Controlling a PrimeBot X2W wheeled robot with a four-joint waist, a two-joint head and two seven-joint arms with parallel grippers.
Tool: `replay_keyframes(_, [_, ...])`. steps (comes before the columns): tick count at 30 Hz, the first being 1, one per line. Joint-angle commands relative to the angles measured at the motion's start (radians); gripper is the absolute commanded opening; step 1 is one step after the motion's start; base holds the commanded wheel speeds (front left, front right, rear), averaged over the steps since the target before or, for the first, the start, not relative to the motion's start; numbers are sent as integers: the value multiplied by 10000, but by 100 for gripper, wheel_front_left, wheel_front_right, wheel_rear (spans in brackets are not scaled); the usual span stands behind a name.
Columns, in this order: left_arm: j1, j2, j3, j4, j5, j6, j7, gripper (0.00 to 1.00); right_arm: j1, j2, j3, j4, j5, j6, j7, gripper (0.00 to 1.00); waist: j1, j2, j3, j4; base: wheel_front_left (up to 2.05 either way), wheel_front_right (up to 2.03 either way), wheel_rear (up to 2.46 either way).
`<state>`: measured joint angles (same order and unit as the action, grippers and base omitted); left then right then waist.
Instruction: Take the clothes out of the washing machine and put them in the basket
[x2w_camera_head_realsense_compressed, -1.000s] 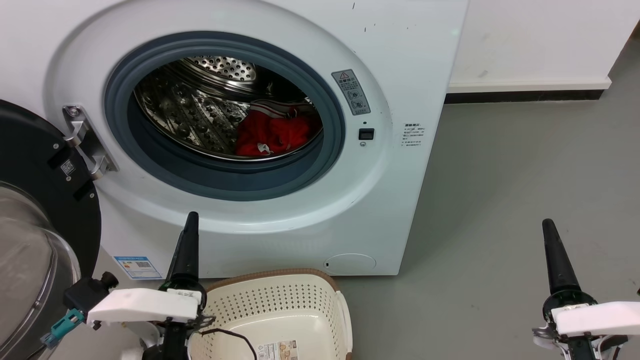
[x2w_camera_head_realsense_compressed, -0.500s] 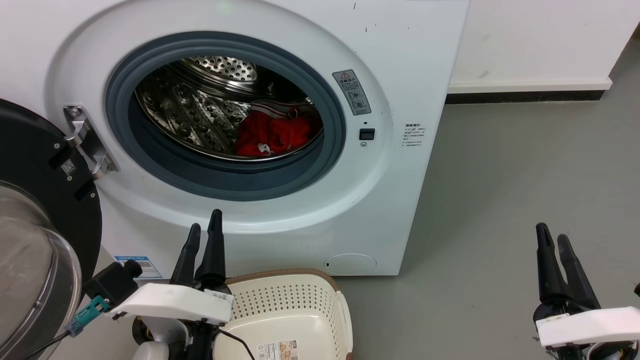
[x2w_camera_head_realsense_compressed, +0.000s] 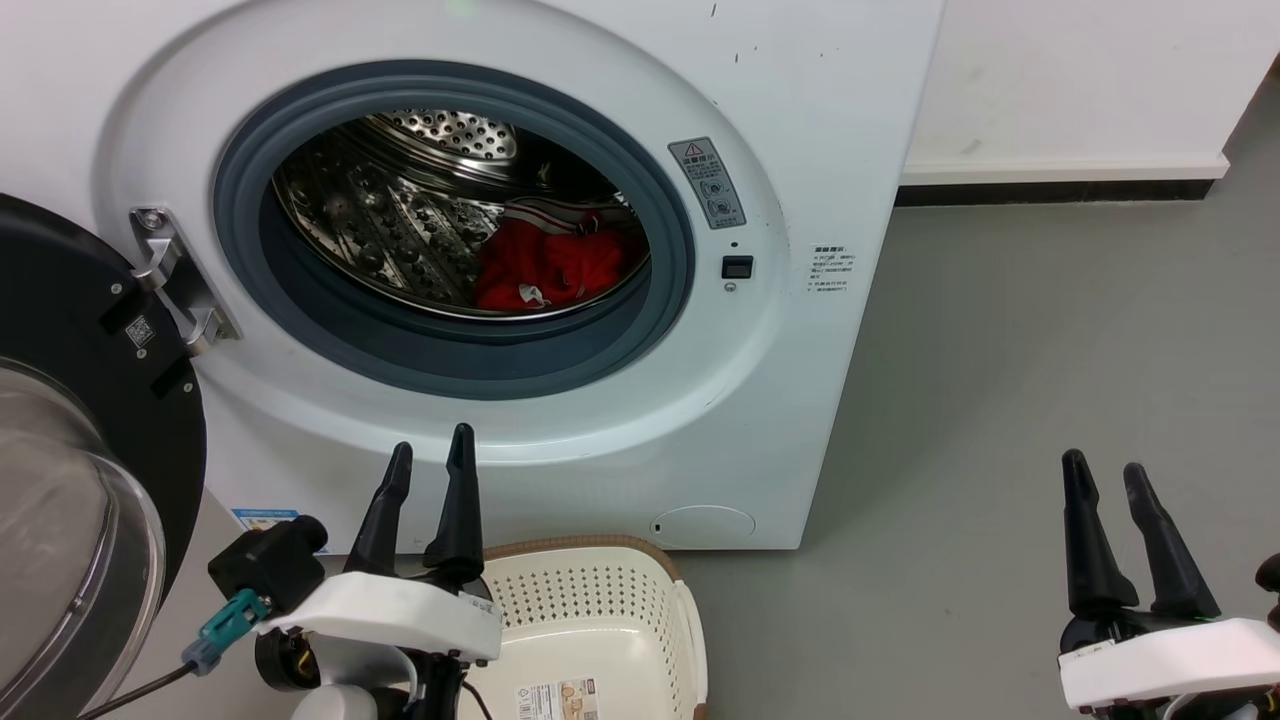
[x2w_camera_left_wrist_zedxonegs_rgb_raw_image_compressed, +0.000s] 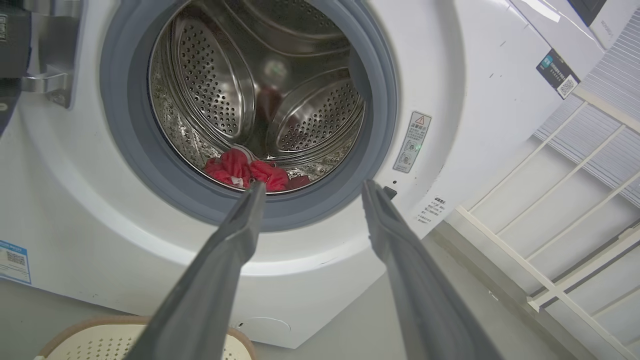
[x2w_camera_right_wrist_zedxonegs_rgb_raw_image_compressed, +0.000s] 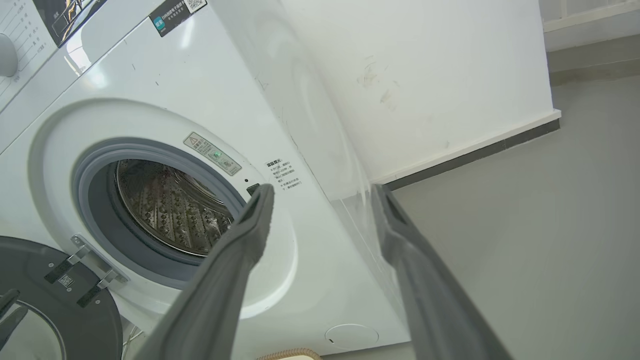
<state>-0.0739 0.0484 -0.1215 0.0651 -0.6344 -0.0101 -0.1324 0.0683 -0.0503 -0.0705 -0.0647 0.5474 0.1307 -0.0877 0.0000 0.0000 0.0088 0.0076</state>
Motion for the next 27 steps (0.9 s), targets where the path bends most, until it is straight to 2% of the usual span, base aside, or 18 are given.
replay_keyframes(1, [-23, 24, -48, -175, 384, 56, -104, 100, 31, -6, -20, -222, -392, 0, -13, 100, 0, 0, 7, 4, 0, 0, 0])
replay_keyframes(27, [241, 25, -413, -213, 3508, 292, -740, 100, 508, -1, -69, -864, -3290, 0, -95, 100, 0, 0, -20, 97, 0, 0, 0])
